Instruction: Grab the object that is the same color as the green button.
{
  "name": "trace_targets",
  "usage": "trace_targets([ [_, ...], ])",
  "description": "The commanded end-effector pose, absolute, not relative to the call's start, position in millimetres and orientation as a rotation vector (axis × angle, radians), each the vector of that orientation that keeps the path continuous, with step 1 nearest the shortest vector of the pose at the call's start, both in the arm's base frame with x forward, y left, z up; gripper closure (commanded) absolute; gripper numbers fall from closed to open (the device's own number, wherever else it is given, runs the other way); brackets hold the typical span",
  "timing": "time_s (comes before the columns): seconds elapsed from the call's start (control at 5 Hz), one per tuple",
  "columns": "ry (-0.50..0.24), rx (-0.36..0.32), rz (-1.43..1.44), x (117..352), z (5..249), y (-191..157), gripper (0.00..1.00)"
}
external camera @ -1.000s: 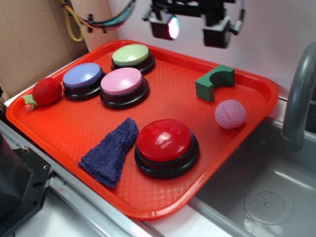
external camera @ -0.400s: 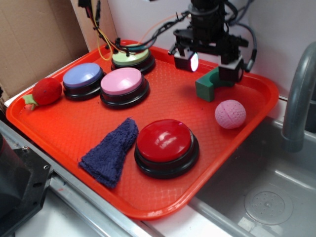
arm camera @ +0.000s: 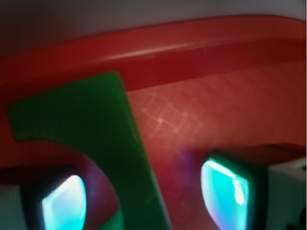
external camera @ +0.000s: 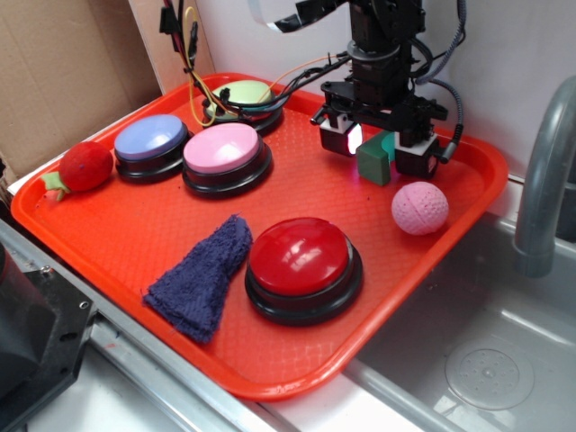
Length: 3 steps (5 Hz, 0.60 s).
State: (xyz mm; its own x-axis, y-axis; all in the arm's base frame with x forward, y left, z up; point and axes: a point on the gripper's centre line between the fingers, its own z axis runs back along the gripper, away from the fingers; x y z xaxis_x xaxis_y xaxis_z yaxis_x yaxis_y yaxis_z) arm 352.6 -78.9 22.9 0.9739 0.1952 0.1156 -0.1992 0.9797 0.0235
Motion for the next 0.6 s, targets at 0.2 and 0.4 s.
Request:
trace_targets([
  [0.2, -0.171, -0.028, 0.160, 351.0, 72.0, -70.1, 1.00],
  [0.4, -0.150, -0.053, 0.163, 338.5, 104.7, -61.3, 1.00],
])
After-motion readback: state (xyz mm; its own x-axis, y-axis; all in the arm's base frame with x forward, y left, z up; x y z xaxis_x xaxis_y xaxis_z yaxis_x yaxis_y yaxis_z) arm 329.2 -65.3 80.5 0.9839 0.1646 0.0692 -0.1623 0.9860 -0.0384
